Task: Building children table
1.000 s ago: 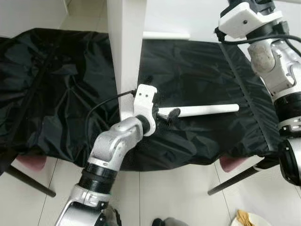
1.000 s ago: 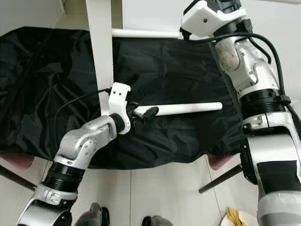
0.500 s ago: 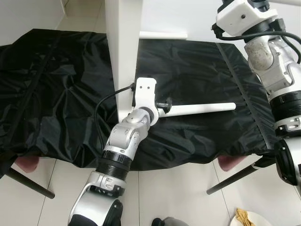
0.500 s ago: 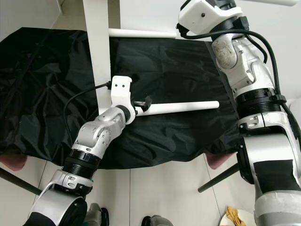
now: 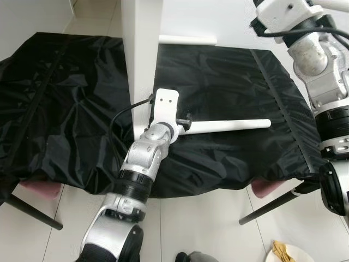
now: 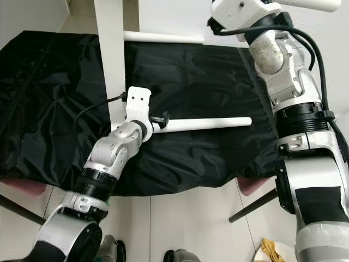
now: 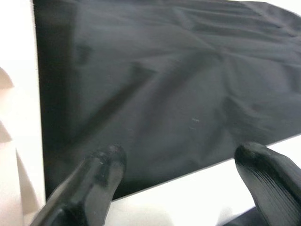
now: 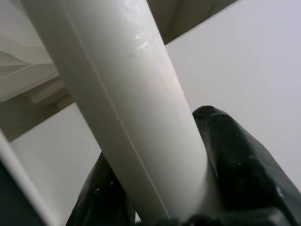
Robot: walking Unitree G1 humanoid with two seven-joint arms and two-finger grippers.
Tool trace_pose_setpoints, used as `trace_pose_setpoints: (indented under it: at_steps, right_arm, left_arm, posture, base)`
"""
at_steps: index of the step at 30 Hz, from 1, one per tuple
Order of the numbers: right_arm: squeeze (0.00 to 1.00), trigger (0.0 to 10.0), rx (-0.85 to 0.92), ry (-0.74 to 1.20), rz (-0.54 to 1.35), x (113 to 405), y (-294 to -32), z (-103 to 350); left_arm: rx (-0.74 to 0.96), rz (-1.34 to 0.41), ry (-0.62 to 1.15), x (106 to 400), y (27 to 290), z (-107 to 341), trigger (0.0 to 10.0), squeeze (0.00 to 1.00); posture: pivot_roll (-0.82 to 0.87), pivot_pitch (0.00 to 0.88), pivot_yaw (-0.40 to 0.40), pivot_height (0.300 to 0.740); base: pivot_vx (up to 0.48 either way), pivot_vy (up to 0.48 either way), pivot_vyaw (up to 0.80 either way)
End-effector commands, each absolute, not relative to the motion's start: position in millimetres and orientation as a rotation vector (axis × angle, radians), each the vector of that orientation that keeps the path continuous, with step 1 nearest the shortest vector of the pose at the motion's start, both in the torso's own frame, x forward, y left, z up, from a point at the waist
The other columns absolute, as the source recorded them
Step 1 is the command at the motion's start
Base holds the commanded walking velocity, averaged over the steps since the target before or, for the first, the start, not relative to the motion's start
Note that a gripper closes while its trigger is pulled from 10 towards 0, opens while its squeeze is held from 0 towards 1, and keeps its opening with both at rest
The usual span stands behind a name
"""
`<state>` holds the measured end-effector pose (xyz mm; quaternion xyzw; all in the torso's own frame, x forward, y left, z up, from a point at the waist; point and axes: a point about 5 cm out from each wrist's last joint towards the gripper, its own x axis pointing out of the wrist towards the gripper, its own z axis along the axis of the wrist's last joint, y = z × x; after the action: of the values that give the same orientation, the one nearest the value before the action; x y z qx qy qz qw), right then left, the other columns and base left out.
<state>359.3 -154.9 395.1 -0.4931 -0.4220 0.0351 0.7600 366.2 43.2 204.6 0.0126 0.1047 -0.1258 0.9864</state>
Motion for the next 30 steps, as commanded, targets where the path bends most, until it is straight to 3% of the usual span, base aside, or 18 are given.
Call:
trace_pose_setpoints:
  at_steps: [1,3,9,15,23,30]
  right_arm:
    - [0.0,0.0,-0.605,-1.084,0.017,338,-174,434]
    - [0.0,0.0,-0.605,-1.084,0.017,338,-174,434]
    - [0.0,0.0,-0.535,-1.068,0.019,338,-182,446]
    - [0.0,0.0,-0.512,-1.064,0.023,338,-183,447]
    - [0.0,0.0,-0.357,-1.08,0.051,334,-186,455]
    - [0.0,0.0,-0.345,-1.063,0.108,335,-183,454]
  left_arm:
    - [0.167,0.437,0.143,377,110,231,10.0,0.0]
    - [0.167,0.437,0.143,377,110,231,10.0,0.0]
    - [0.33,0.632,0.048,381,163,270,10.0,0.0]
    - [0.353,0.652,0.025,381,170,279,10.0,0.0]
    - [0.419,0.775,-0.218,372,204,373,10.0,0.0]
    - [0.405,0.781,-0.268,367,201,397,10.0,0.0]
  posture:
    - [-0.02,0.127,-0.005,0.74]
    - [-0.02,0.127,-0.005,0.74]
    - [0.0,0.121,-0.009,0.74]
    - [0.0,0.12,-0.01,0.74]
    - [0.02,0.105,-0.013,0.74]
    - [0.02,0.101,-0.013,0.74]
  base:
    - [0.0,0.0,0.0]
    - [0.0,0.0,0.0]
    - [0.0,0.0,0.0]
    - [0.0,0.0,0.0]
    - [0.0,0.0,0.0]
    - [0.0,0.0,0.0]
